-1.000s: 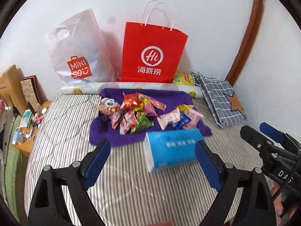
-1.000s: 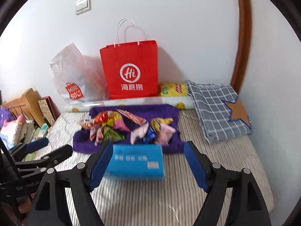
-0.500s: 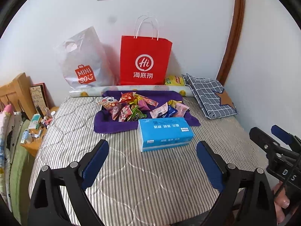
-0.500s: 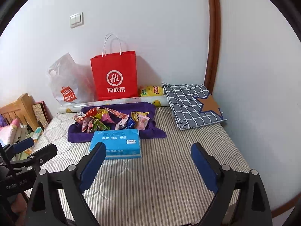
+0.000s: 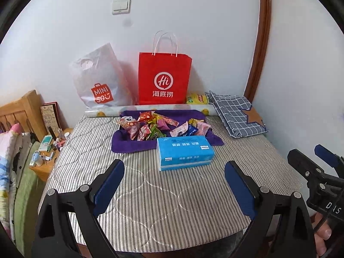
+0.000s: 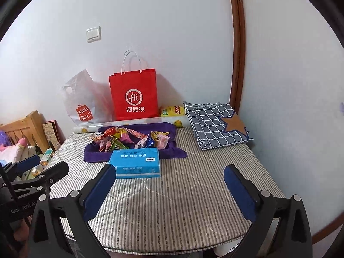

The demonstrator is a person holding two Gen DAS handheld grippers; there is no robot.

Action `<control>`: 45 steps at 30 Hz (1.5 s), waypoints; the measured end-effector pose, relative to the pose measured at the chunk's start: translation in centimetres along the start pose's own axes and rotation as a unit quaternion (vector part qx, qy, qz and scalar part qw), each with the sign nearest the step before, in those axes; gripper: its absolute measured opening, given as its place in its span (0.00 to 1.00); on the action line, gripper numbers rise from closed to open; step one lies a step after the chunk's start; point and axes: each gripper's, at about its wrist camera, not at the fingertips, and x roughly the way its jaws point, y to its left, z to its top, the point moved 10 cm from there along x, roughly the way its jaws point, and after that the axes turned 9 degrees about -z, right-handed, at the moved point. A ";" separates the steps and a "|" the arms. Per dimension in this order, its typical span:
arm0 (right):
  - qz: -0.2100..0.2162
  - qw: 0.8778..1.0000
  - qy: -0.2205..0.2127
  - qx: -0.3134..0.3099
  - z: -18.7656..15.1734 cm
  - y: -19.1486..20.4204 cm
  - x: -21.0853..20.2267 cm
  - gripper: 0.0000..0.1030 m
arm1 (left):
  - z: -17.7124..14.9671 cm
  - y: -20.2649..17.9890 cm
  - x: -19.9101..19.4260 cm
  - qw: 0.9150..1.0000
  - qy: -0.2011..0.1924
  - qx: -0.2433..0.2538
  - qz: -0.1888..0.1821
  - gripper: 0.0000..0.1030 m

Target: Organize snacks

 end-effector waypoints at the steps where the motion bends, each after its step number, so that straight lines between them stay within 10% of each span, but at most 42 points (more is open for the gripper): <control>1: -0.001 1.000 -0.001 0.001 0.0 -0.1 -0.1 0.99 | 0.0 0.0 -0.2 1.000 -0.002 -0.001 0.000 0.91; 45: -0.001 1.000 -0.009 -0.005 0.2 0.5 -1.4 0.99 | 0.1 0.6 -1.8 1.000 -0.013 -0.001 0.014 0.91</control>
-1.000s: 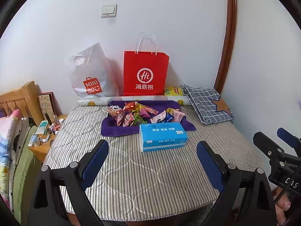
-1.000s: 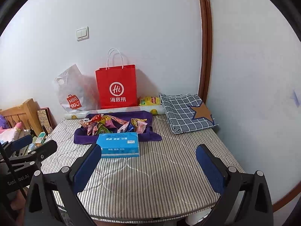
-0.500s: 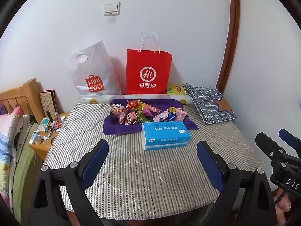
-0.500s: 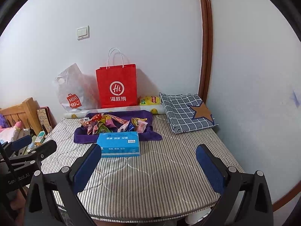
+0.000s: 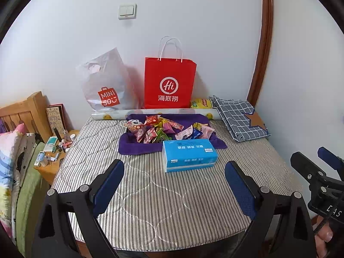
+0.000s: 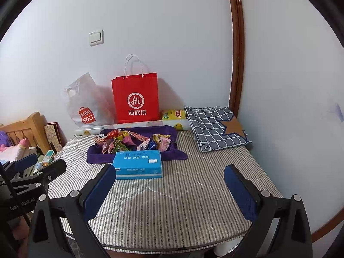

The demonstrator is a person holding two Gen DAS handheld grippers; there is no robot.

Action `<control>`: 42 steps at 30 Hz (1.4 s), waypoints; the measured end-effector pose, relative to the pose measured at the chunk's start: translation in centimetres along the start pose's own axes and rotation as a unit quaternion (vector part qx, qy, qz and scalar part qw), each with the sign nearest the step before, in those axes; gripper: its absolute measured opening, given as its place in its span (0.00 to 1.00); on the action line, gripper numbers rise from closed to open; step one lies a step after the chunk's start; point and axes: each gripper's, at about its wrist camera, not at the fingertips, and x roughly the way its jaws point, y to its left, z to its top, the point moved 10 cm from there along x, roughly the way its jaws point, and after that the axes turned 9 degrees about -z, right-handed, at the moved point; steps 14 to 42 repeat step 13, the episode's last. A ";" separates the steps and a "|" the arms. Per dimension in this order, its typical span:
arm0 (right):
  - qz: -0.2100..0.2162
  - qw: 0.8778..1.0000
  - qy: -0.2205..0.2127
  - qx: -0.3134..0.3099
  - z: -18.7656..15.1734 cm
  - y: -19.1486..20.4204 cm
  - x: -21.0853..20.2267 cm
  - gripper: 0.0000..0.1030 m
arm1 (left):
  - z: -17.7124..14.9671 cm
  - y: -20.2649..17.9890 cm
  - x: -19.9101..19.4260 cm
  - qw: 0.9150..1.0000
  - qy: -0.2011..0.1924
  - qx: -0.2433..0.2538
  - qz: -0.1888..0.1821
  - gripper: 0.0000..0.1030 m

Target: Organize snacks

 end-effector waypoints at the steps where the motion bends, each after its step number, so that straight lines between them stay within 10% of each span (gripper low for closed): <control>1: 0.000 1.000 0.000 0.000 0.0 0.0 0.0 0.99 | 0.0 0.0 0.0 1.000 0.000 0.000 0.000 0.91; 42: -0.004 1.000 0.002 0.002 -0.1 -0.3 0.3 0.99 | 0.0 0.0 0.0 1.000 0.000 0.001 0.000 0.91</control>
